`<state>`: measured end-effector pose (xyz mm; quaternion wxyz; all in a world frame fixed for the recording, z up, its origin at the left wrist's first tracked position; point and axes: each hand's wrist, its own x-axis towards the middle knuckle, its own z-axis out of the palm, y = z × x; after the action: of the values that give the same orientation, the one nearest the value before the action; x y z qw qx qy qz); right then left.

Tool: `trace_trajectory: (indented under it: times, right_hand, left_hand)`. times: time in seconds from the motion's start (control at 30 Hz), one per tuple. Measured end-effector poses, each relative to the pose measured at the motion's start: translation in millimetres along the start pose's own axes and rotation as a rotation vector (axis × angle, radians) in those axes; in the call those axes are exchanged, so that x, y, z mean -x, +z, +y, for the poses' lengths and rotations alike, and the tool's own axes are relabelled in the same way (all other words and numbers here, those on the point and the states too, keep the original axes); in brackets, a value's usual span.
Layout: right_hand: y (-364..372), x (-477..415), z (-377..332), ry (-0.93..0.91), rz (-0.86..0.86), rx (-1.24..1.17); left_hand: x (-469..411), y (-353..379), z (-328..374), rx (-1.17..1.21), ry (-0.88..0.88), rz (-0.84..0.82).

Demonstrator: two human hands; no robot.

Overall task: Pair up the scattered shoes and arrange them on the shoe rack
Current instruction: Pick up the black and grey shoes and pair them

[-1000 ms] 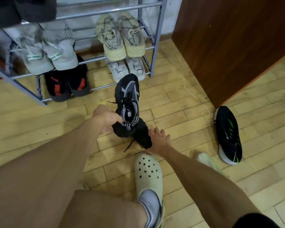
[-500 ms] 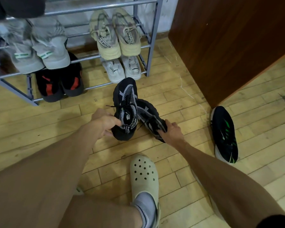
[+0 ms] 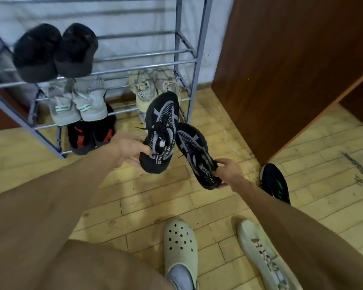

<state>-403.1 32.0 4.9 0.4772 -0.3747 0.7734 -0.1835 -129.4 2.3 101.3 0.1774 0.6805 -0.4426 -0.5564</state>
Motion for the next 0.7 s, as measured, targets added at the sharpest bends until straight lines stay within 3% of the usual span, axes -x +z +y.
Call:
trace_trajectory:
  times: [0.2,0.4,0.7]
  right_hand:
    - [-28.8,39.3,-67.0,-0.107,-0.074,-0.31]
    - [-40.5,58.7,-142.2,-0.241,-0.12,-0.392]
    - [-32.9,19.9,-264.3,-0.278,-0.136,-0.427]
  left_hand:
    - [29.7,-30.7,40.9,0.149,0.105,0.109]
    - [36.9,-64.5,73.4,0.272,0.162,0.201]
    - [-28.3,-89.3,131.3,0.476,0.217,0.25]
